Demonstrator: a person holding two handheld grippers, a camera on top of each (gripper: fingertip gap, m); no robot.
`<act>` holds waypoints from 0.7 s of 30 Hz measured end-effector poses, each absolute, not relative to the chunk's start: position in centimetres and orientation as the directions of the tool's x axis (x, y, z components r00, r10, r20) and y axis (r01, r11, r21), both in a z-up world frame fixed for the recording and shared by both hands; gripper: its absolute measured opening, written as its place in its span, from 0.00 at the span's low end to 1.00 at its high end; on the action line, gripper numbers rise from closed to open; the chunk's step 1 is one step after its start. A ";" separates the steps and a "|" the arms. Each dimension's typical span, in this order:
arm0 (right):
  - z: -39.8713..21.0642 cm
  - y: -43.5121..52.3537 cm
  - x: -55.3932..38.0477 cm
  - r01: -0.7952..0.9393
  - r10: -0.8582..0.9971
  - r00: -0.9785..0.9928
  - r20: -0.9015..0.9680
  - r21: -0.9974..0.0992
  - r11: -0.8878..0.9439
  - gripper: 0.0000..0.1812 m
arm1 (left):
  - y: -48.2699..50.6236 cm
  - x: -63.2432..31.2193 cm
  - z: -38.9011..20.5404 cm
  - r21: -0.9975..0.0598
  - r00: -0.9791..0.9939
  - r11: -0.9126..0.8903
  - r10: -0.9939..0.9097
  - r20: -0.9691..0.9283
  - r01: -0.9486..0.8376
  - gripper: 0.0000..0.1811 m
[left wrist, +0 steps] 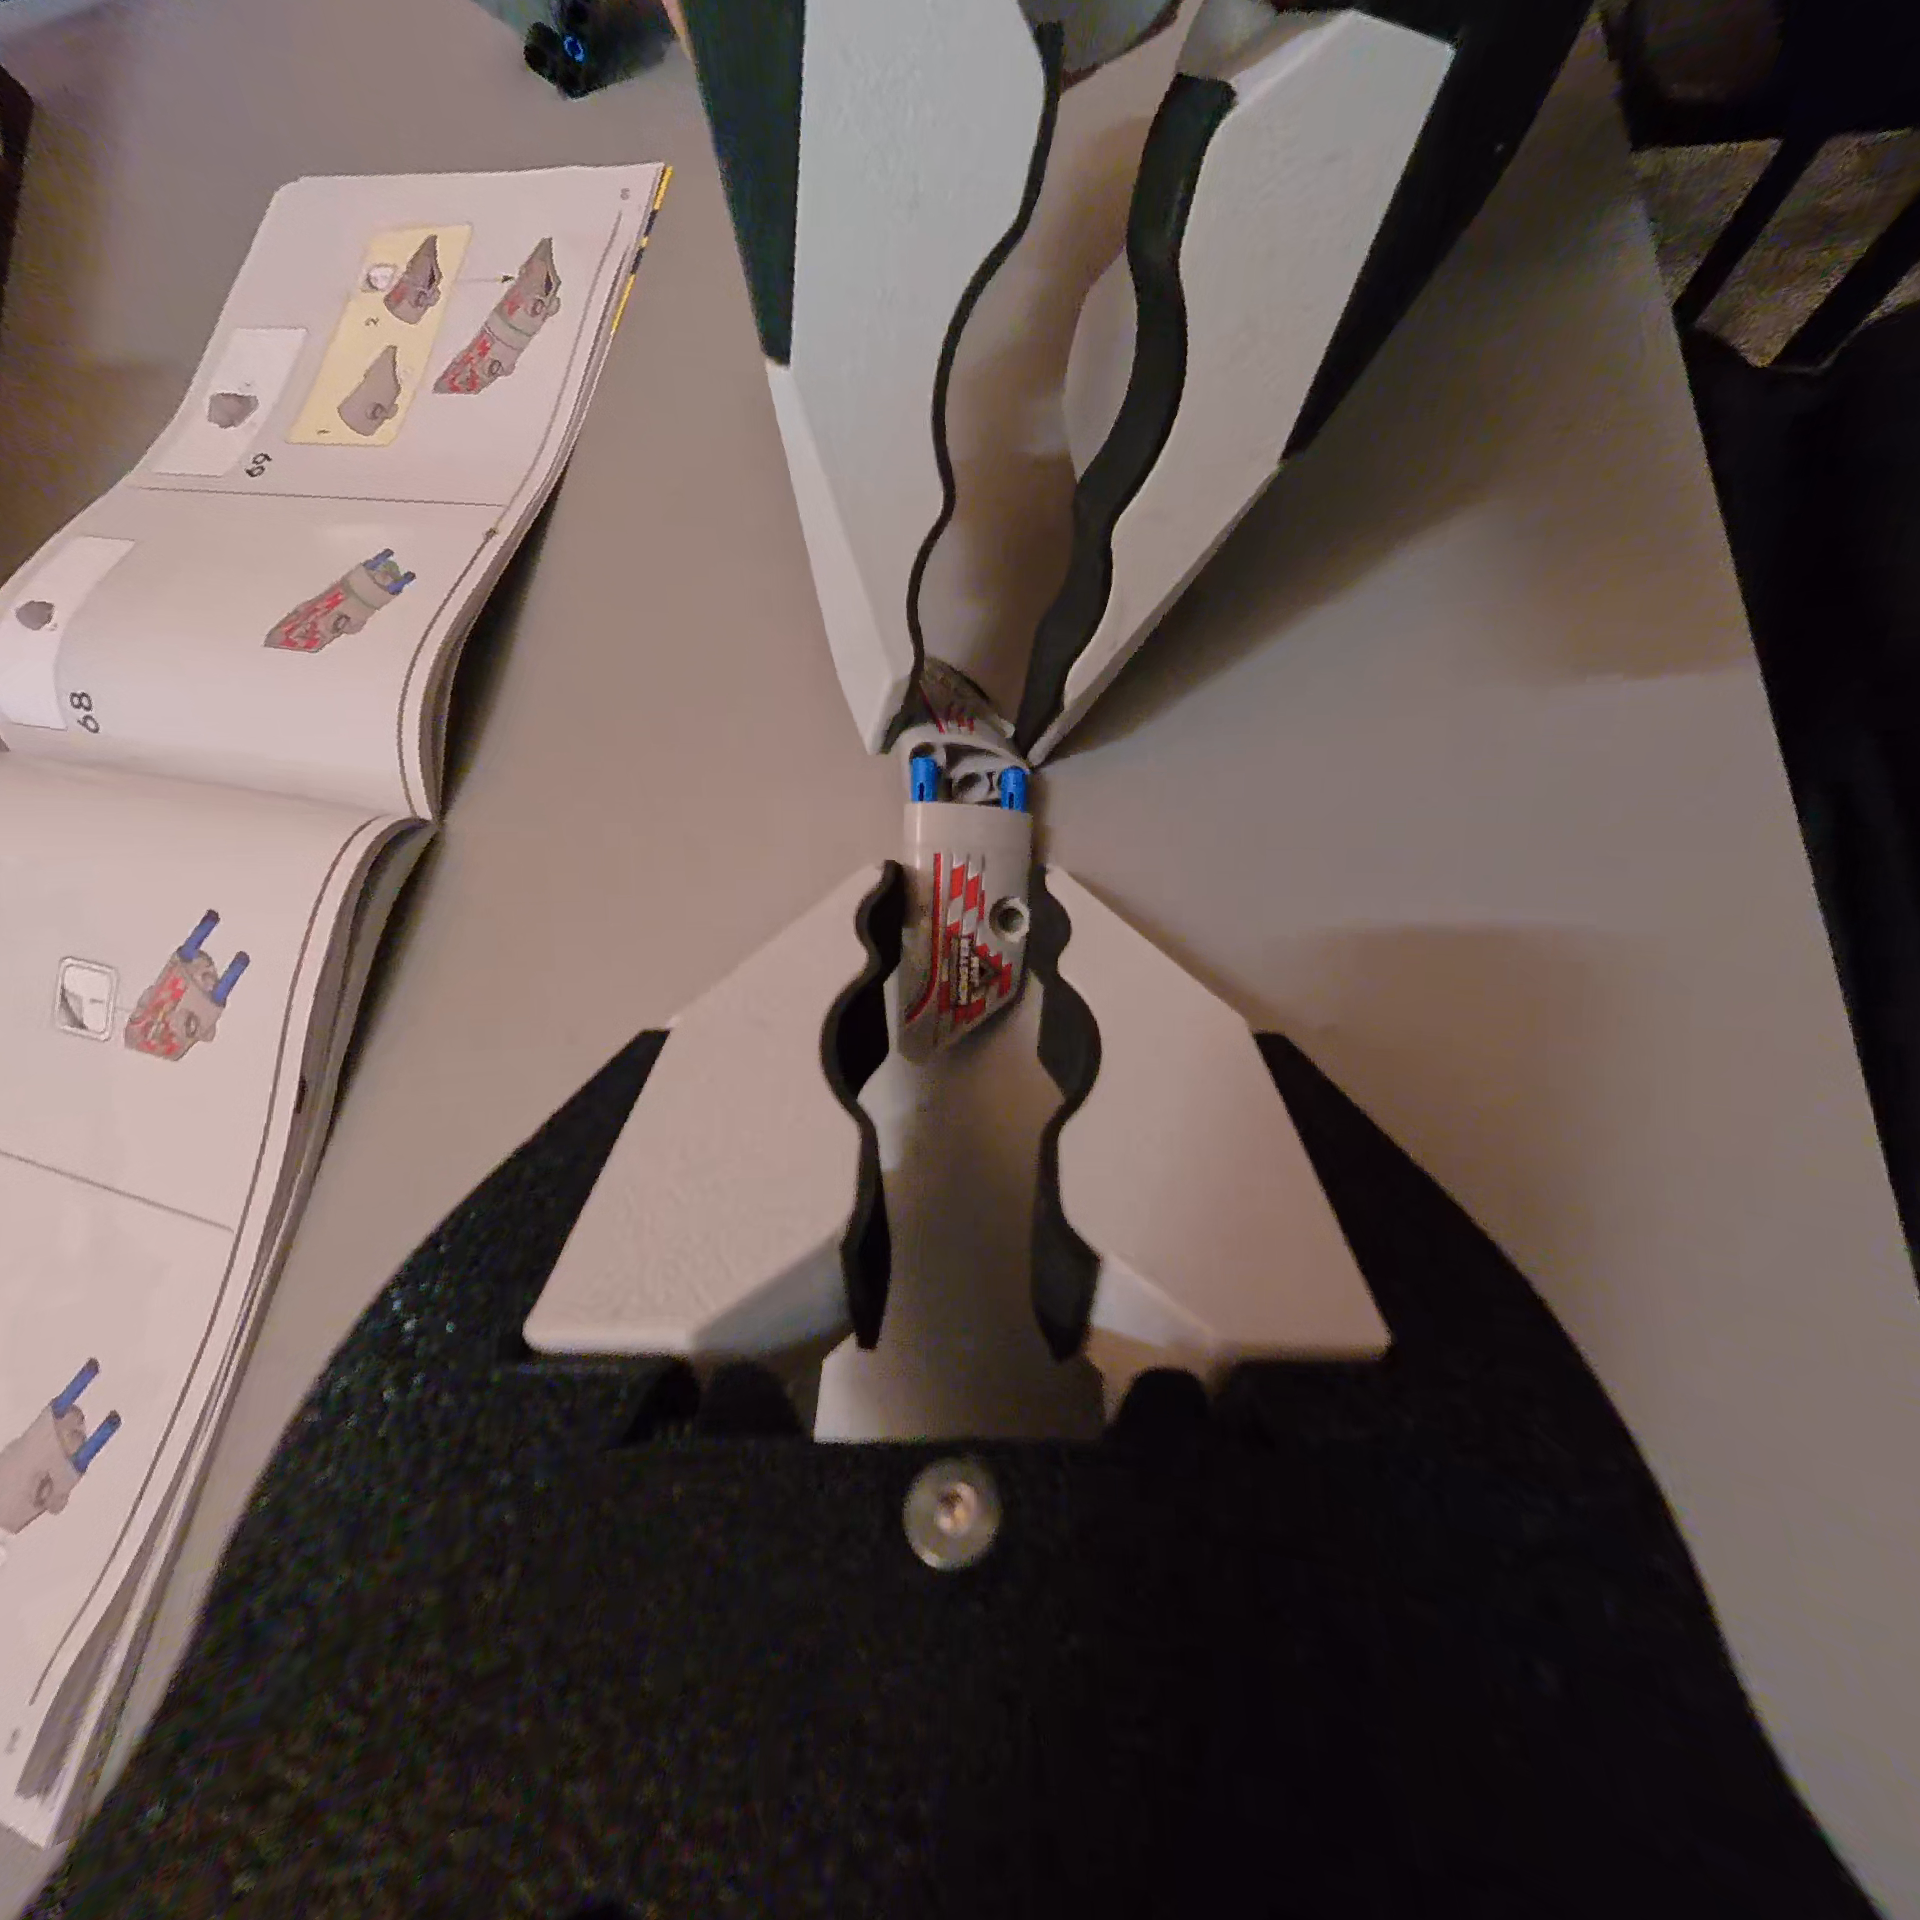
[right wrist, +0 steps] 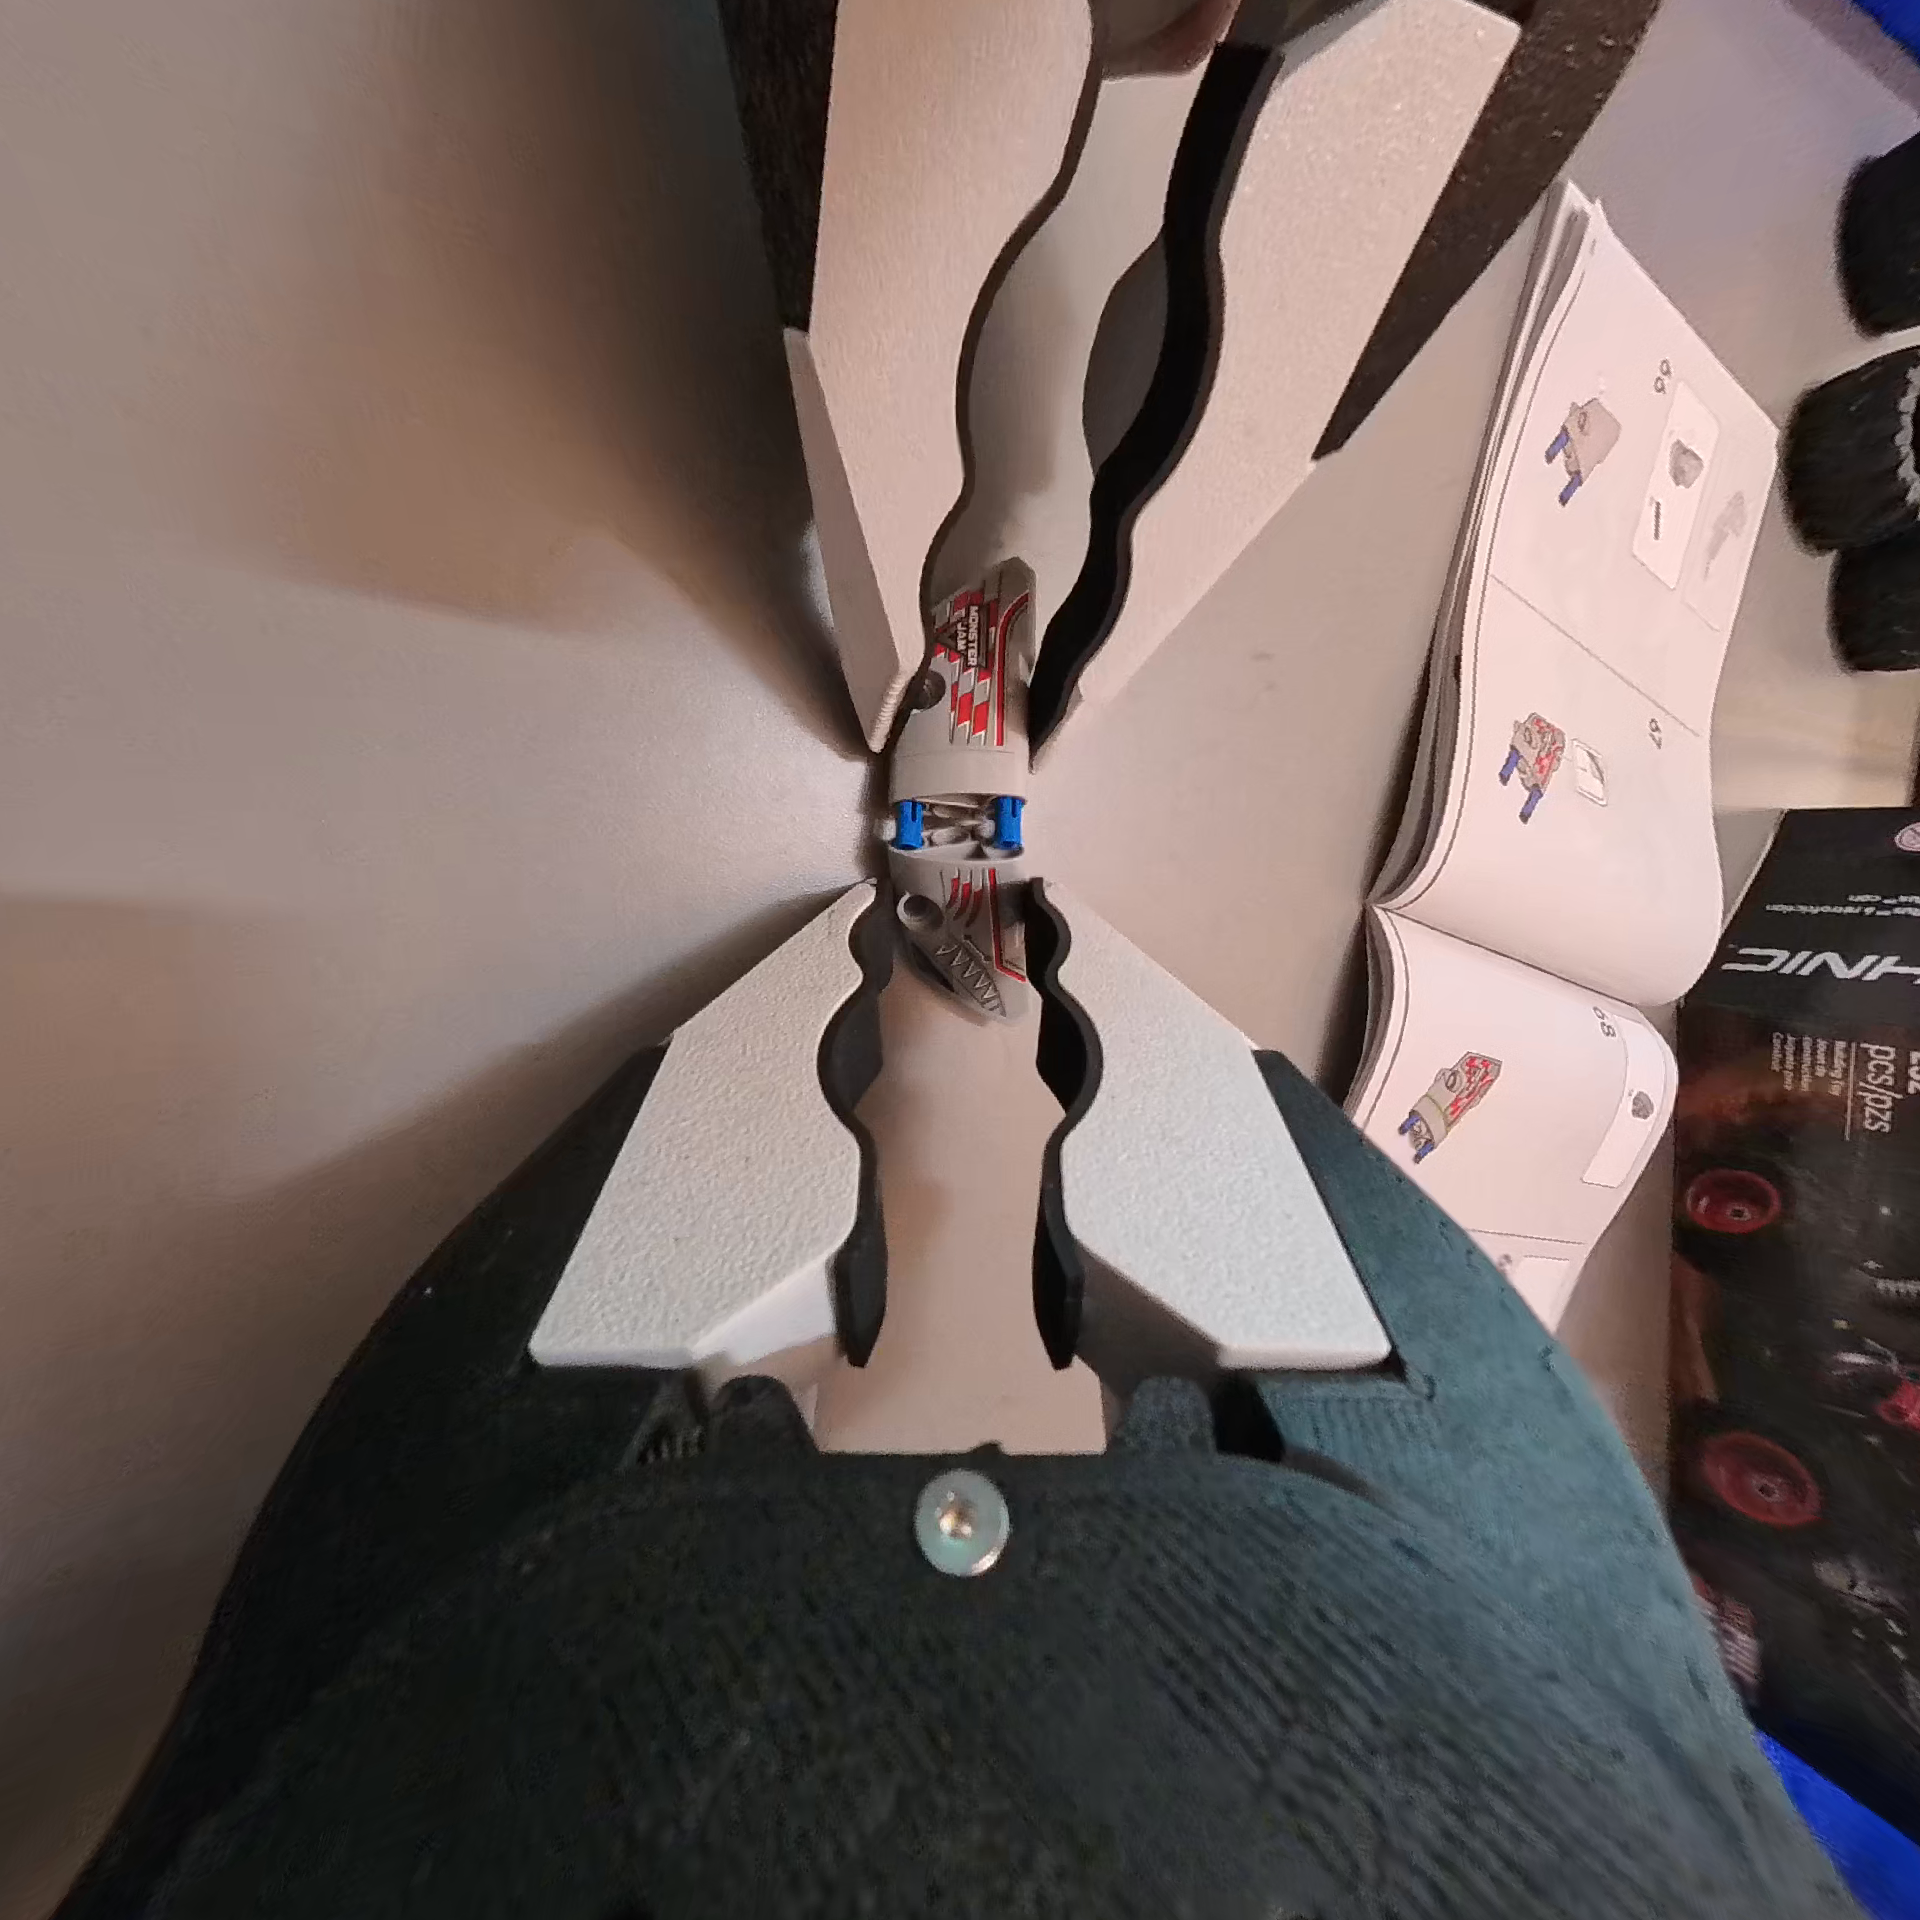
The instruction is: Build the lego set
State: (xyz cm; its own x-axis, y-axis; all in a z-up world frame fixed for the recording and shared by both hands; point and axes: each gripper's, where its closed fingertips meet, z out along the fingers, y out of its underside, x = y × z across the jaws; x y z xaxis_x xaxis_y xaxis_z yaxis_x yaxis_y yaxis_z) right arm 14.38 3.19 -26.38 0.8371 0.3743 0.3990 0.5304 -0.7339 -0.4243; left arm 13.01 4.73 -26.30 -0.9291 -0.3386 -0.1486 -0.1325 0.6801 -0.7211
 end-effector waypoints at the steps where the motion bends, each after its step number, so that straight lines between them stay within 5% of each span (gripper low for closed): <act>1: -26.4 3.2 14.4 0.523 0.364 0.843 0.397 -0.439 -0.731 0.13 | 4.7 13.0 -26.3 -0.726 -0.929 0.674 -0.342 -0.142 -0.137 0.11; 9: -26.3 3.4 14.2 0.422 0.261 0.904 0.337 -0.617 -0.664 0.14 | 4.7 12.9 -26.4 -0.750 -0.933 0.640 -0.349 -0.087 -0.169 0.11; 15: -26.5 3.3 13.9 0.328 0.229 0.944 0.236 -0.655 -0.681 0.13 | 4.8 12.2 -26.5 -0.752 -0.946 0.632 -0.322 -0.033 -0.188 0.12; 21: -26.3 2.5 14.8 0.275 0.166 0.960 0.227 -0.636 -0.721 0.25 | 4.9 12.0 -26.5 -0.749 -0.948 0.640 -0.315 -0.049 -0.174 0.12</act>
State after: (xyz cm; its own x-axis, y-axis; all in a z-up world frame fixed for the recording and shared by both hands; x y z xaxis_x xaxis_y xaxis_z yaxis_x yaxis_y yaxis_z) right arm 14.83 2.46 -26.29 0.9596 0.1663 0.2271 0.2754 -0.7209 -0.6359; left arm 12.04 4.91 -26.55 -0.9478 -0.3152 -0.0487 -0.1742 0.6396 -0.7487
